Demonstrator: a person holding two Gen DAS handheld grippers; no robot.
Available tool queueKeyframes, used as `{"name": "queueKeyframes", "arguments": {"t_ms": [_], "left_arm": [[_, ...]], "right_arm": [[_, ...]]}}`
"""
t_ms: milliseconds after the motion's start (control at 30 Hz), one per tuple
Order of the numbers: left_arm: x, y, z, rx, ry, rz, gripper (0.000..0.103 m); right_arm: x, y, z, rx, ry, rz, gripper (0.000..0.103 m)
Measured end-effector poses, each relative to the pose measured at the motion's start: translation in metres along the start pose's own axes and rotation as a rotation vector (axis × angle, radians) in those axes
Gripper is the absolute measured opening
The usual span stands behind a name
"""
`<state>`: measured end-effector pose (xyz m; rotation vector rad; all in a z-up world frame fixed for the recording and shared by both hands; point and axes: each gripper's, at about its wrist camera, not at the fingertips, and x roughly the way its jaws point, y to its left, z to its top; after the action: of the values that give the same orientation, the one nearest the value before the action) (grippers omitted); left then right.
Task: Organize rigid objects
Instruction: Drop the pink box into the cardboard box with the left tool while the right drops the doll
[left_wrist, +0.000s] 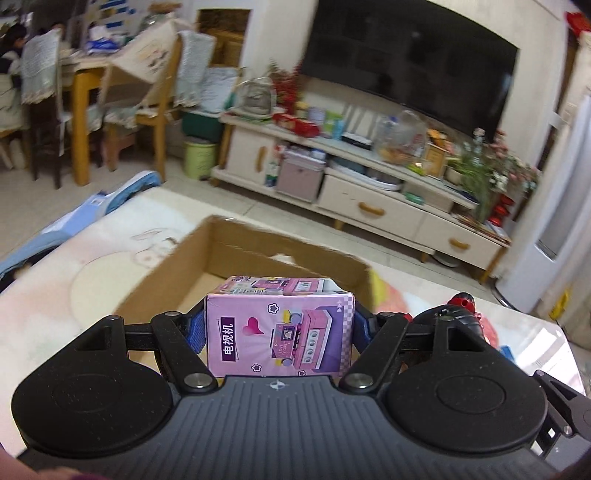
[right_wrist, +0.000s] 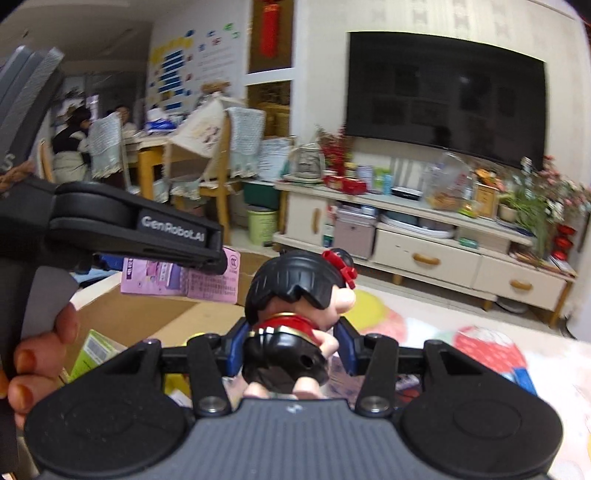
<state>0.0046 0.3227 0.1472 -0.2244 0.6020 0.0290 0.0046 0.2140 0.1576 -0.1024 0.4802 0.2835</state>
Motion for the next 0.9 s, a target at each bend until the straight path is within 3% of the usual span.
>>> {"name": "queueKeyframes", "arguments": {"t_ms": [300,667,733,800,900], "left_arm": [[0.014,0.011,0.007,-0.052,0.062,0.067,0.088],[0.019,0.014,0.002,-0.056,0.133,0.111,0.090],[0.017,0.013,0.004,-0.045,0.123,0.114,0.102],[0.015,0.012,0.003,-0.035,0.111,0.129,0.103],[0.013,0.012,0.004,-0.039,0.101,0.134,0.103]], "right_arm": [[0.042,0.033,0.002,-0.094,0.073,0.051,0.048],[0.062,0.048,-0.008,-0.141,0.157,0.084,0.049],[0.060,0.050,-0.011,-0.145,0.157,0.090,0.054],[0.052,0.050,-0.012,-0.146,0.132,0.073,0.071],[0.038,0.050,-0.013,-0.142,0.092,0.061,0.075]]}}
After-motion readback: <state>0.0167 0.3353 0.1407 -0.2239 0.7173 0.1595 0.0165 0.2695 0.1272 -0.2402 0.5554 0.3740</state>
